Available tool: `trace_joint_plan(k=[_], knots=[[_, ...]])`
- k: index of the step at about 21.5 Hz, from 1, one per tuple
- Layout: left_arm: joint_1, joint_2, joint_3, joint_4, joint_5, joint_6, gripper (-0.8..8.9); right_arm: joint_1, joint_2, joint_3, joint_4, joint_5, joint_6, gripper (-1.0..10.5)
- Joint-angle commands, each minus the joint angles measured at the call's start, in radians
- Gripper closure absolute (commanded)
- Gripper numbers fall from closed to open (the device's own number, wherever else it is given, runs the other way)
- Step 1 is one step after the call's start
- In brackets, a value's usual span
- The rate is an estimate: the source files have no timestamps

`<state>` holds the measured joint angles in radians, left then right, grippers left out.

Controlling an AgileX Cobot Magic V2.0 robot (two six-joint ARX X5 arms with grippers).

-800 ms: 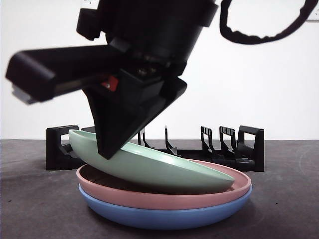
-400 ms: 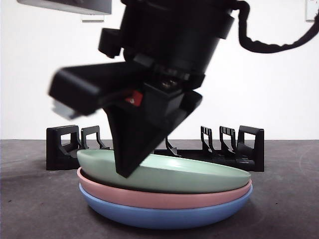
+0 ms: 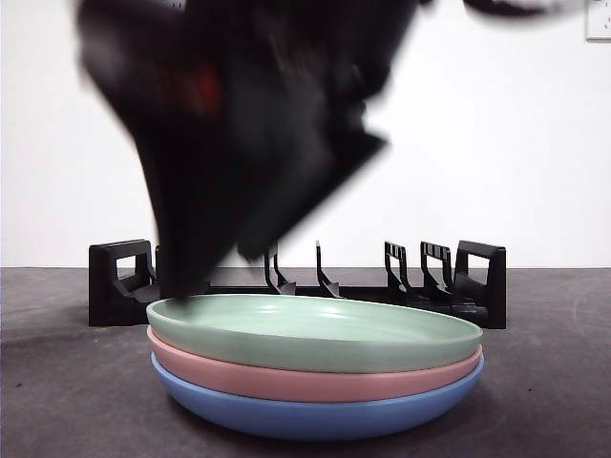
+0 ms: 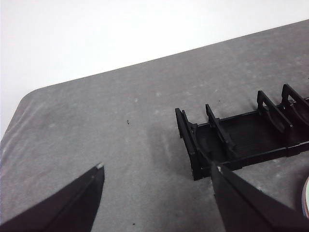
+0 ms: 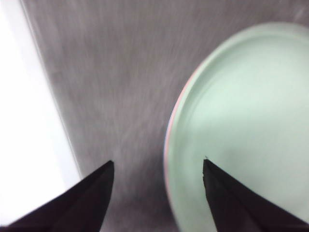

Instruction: Place the plate

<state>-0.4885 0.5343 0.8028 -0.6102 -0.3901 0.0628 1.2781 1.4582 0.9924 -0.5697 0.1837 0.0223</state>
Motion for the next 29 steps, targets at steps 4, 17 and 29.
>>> trace_joint_plan(k=[4,17,29], knots=[[-0.003,0.001,0.014,0.006,0.002,-0.004,4.74,-0.071,-0.134,0.039,0.014,0.016,-0.012,6.4],[-0.003,0.01,0.014,0.103,0.002,-0.083,4.74,-0.727,-0.347,0.035,0.061,-0.077,-0.204,6.4],[-0.003,0.045,0.014,0.169,0.002,-0.09,8.06,-1.019,-0.349,0.035,0.12,-0.186,-0.18,9.3]])
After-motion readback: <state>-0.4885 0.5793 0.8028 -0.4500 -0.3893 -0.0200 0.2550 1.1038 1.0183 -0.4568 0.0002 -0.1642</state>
